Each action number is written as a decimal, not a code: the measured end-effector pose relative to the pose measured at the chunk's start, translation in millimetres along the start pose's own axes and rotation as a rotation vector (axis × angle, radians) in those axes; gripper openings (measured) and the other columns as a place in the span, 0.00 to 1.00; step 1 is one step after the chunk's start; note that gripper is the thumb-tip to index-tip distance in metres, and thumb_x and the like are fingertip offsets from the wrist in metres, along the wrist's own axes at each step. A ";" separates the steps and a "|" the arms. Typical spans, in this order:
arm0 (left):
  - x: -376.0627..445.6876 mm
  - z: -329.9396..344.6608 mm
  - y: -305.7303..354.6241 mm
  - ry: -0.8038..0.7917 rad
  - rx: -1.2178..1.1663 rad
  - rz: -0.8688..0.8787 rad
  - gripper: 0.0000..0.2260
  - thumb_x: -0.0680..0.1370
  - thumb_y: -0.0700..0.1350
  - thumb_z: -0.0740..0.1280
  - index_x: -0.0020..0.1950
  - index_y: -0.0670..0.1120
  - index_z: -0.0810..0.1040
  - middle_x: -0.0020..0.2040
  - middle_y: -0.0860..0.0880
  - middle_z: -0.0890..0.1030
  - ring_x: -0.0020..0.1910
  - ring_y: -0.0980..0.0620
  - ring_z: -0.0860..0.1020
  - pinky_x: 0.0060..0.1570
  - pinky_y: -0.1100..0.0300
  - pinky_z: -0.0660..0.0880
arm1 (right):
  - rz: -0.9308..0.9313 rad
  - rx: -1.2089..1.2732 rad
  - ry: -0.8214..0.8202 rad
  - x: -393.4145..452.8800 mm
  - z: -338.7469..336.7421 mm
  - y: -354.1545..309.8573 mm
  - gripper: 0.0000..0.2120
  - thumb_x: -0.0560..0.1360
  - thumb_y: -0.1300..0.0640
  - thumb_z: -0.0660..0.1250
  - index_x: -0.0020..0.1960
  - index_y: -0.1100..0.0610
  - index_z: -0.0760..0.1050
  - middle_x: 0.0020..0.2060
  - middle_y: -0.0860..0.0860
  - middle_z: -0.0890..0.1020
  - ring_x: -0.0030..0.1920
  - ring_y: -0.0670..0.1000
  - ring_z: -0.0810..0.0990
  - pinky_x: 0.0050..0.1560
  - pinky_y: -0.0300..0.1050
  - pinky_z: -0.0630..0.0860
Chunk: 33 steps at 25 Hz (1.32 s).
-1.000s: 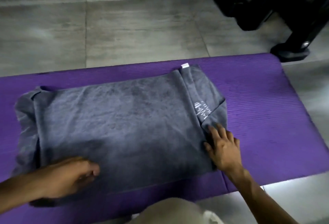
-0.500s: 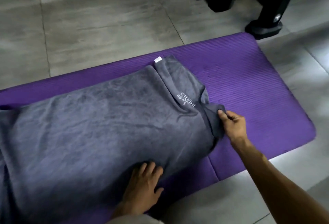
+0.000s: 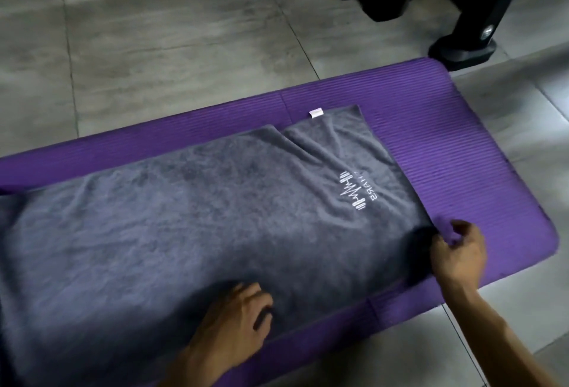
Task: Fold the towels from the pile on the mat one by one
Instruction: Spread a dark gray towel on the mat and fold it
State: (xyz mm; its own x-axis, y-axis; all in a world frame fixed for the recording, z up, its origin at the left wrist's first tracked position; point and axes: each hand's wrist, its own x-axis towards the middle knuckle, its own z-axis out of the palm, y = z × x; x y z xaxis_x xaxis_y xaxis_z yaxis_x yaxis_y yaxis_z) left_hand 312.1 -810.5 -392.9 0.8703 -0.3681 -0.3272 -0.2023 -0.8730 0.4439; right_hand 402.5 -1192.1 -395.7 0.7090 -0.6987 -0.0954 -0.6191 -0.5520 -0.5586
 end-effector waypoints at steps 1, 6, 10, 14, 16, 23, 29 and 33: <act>8.3 -6.6 -3.7 -0.022 0.009 -0.109 0.16 0.65 0.56 0.71 0.52 0.56 0.78 0.56 0.56 0.77 0.51 0.50 0.80 0.45 0.54 0.80 | -0.144 -0.039 -0.022 -2.4 8.0 -15.1 0.20 0.66 0.53 0.61 0.57 0.56 0.75 0.52 0.60 0.79 0.52 0.64 0.76 0.55 0.60 0.73; 46.6 -26.6 -5.3 -0.298 0.215 -0.324 0.50 0.71 0.60 0.72 0.76 0.61 0.34 0.76 0.40 0.29 0.76 0.31 0.40 0.68 0.36 0.61 | -0.491 -0.051 -0.299 35.6 79.7 -134.6 0.16 0.67 0.50 0.65 0.52 0.53 0.81 0.58 0.57 0.78 0.57 0.63 0.76 0.61 0.55 0.72; 51.0 -29.1 -7.1 -0.385 0.195 -0.318 0.50 0.73 0.55 0.71 0.75 0.62 0.32 0.73 0.43 0.23 0.74 0.34 0.32 0.70 0.36 0.58 | -0.291 -0.086 -0.516 122.3 126.9 -195.8 0.02 0.65 0.50 0.69 0.38 0.44 0.80 0.62 0.49 0.79 0.68 0.50 0.71 0.72 0.48 0.64; 54.9 -29.8 -5.9 -0.415 0.219 -0.319 0.49 0.73 0.55 0.71 0.75 0.62 0.32 0.73 0.42 0.23 0.75 0.34 0.33 0.71 0.37 0.59 | -0.167 0.030 -0.630 157.5 134.0 -222.9 0.11 0.72 0.64 0.72 0.54 0.60 0.82 0.39 0.48 0.80 0.39 0.42 0.76 0.37 0.24 0.71; 54.5 -30.2 -5.7 -0.413 0.233 -0.312 0.50 0.74 0.55 0.71 0.75 0.62 0.31 0.71 0.43 0.21 0.75 0.33 0.33 0.71 0.37 0.59 | -0.163 0.058 -0.611 167.6 123.7 -222.8 0.16 0.73 0.66 0.71 0.61 0.61 0.79 0.36 0.47 0.77 0.31 0.38 0.75 0.29 0.26 0.70; 55.5 -27.9 -10.9 -0.255 0.255 -0.281 0.55 0.63 0.58 0.78 0.78 0.62 0.42 0.77 0.39 0.32 0.75 0.28 0.45 0.62 0.32 0.67 | -0.377 -0.033 -0.401 131.1 110.5 -199.4 0.29 0.73 0.53 0.65 0.73 0.56 0.67 0.72 0.56 0.69 0.72 0.56 0.68 0.72 0.47 0.66; 48.7 -29.9 -9.0 -0.361 0.142 -0.300 0.49 0.76 0.51 0.70 0.74 0.63 0.29 0.70 0.46 0.18 0.73 0.35 0.28 0.72 0.37 0.54 | -0.727 -0.408 -0.307 -56.2 78.5 -28.8 0.26 0.80 0.45 0.51 0.76 0.50 0.64 0.76 0.53 0.64 0.76 0.59 0.62 0.72 0.60 0.59; 42.4 -19.1 -8.7 -0.318 0.117 -0.341 0.48 0.75 0.53 0.67 0.69 0.65 0.24 0.70 0.48 0.18 0.72 0.37 0.26 0.73 0.34 0.49 | -0.506 -0.439 -0.188 -30.7 21.7 51.1 0.30 0.79 0.39 0.52 0.73 0.54 0.68 0.74 0.59 0.67 0.73 0.64 0.64 0.70 0.62 0.63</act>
State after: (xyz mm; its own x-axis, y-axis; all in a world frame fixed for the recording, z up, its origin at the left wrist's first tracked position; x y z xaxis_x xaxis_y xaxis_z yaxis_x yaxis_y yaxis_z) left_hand 359.4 -812.3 -394.6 0.7189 -0.1183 -0.6850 0.0057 -0.9844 0.1759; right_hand 356.4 -1189.0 -439.2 0.9685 -0.2378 -0.0742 -0.2478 -0.9498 -0.1907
